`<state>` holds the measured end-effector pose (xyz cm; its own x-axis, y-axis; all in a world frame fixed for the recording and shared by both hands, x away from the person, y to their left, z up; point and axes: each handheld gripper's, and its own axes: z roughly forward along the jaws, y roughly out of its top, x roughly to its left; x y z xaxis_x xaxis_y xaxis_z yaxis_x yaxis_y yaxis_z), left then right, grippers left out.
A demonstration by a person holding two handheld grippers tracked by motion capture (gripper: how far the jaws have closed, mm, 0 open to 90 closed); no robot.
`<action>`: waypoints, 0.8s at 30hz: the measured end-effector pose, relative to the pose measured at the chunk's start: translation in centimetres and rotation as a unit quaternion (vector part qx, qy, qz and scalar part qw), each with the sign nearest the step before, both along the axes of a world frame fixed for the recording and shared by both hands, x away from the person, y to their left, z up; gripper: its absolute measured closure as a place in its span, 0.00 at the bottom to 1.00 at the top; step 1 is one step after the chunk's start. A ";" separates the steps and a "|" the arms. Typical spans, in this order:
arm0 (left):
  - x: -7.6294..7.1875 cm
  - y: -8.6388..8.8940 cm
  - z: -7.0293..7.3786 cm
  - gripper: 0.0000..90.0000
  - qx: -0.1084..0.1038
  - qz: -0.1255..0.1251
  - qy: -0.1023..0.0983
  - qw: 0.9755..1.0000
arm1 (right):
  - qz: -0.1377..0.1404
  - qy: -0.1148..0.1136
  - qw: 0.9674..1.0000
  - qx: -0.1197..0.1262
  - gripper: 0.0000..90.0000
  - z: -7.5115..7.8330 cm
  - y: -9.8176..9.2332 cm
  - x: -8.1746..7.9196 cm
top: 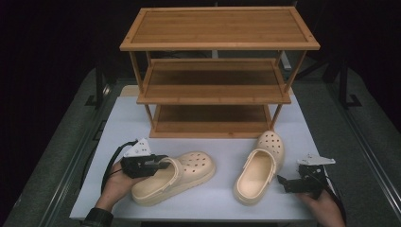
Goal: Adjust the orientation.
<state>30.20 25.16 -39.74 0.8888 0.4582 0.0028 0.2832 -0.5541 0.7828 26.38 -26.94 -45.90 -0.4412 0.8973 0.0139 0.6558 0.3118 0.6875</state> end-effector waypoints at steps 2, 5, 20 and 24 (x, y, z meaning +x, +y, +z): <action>-0.1 0.0 0.1 0.83 -0.002 0.005 0.000 1.000 | -0.001 0.001 1.000 0.000 0.00 0.0 0.0 0.0; 0.0 0.2 0.2 0.83 -0.003 0.016 0.000 1.000 | -0.001 0.001 1.000 0.000 0.00 0.0 0.0 0.0; 0.1 4.8 0.7 0.84 -0.007 0.112 -0.014 0.994 | -0.001 0.001 1.000 0.001 0.00 0.0 0.0 0.0; 0.3 6.2 0.5 0.84 0.000 0.152 -0.013 0.988 | -0.001 0.001 1.000 0.001 0.00 0.0 0.0 0.0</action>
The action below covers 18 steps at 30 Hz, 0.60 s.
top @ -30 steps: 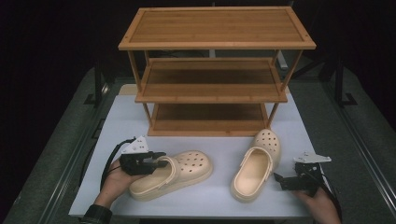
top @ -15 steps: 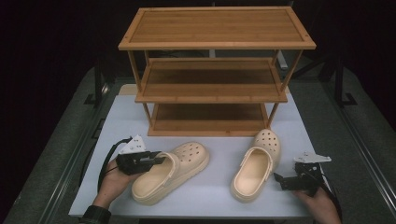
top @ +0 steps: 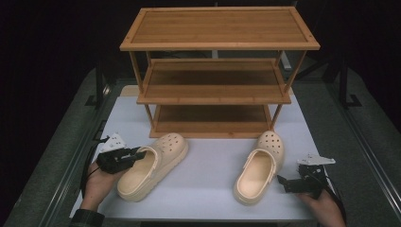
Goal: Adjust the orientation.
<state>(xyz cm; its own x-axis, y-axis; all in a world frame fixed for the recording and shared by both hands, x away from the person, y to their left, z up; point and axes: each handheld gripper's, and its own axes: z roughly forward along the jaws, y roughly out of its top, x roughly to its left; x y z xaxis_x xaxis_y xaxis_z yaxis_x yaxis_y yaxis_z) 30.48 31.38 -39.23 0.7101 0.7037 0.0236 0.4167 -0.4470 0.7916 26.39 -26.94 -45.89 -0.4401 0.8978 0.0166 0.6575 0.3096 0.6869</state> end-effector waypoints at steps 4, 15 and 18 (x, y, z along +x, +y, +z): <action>0.1 0.2 -0.4 0.83 0.003 0.008 0.006 1.000 | 0.000 0.000 1.000 0.000 0.00 0.0 0.0 0.0; 0.0 0.3 -0.5 0.71 -0.023 0.004 0.016 1.000 | 0.000 0.000 1.000 0.000 0.00 0.0 0.0 0.0; -0.3 0.5 -0.2 0.59 -0.027 0.009 0.010 1.000 | 0.000 0.000 1.000 0.000 0.00 0.0 0.0 0.0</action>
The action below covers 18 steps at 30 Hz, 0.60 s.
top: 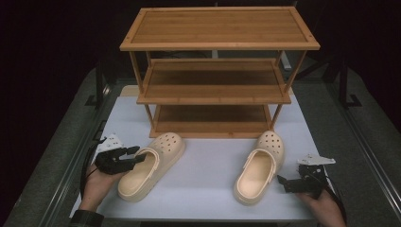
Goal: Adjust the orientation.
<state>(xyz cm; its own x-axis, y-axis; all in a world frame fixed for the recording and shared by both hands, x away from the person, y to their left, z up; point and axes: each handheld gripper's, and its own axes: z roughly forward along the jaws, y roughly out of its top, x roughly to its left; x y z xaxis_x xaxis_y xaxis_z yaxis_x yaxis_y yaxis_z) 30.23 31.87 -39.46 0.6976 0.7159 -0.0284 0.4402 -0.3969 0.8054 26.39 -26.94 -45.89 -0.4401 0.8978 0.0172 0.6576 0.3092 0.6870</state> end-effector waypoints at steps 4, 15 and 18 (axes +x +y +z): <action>-0.4 0.8 0.2 0.41 -0.004 0.005 -0.004 1.000 | 0.000 0.000 1.000 0.000 0.00 0.0 0.0 0.0; -0.8 5.3 0.5 0.10 -0.022 0.063 -0.005 0.998 | 0.000 0.001 1.000 -0.001 0.00 0.0 0.0 0.0; -0.6 6.5 0.3 0.04 -0.028 0.080 -0.001 0.996 | 0.000 0.000 1.000 -0.001 0.00 0.0 0.0 0.0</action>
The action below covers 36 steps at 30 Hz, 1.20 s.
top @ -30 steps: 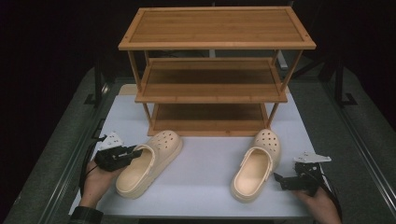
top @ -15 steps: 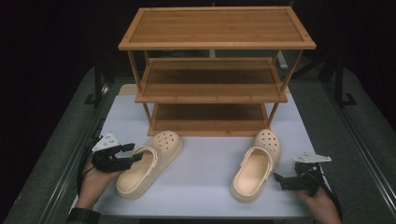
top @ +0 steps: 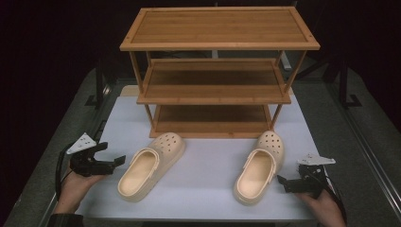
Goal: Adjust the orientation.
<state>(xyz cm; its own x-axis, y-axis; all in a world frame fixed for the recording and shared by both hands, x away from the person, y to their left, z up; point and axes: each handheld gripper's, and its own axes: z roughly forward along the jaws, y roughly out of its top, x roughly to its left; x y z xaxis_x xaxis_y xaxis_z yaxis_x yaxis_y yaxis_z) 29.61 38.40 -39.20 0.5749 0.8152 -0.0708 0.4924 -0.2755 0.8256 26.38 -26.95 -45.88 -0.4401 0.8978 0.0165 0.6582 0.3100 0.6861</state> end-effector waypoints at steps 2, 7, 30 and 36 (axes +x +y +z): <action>0.2 0.7 -0.4 0.03 0.010 0.019 0.008 1.000 | 0.000 0.000 1.000 0.000 0.00 0.0 0.0 0.0; 1.1 1.3 -2.1 0.00 0.036 0.052 0.041 0.997 | -0.001 0.001 1.000 0.002 0.00 0.0 0.0 0.0; 2.4 0.2 -5.8 0.00 0.098 0.040 0.069 0.992 | -0.009 -0.001 1.000 0.012 0.15 1.8 -1.3 -0.2; 2.4 0.2 -5.9 0.00 0.097 0.041 0.069 0.992 | -0.013 -0.011 1.000 0.019 0.32 3.2 -1.6 0.3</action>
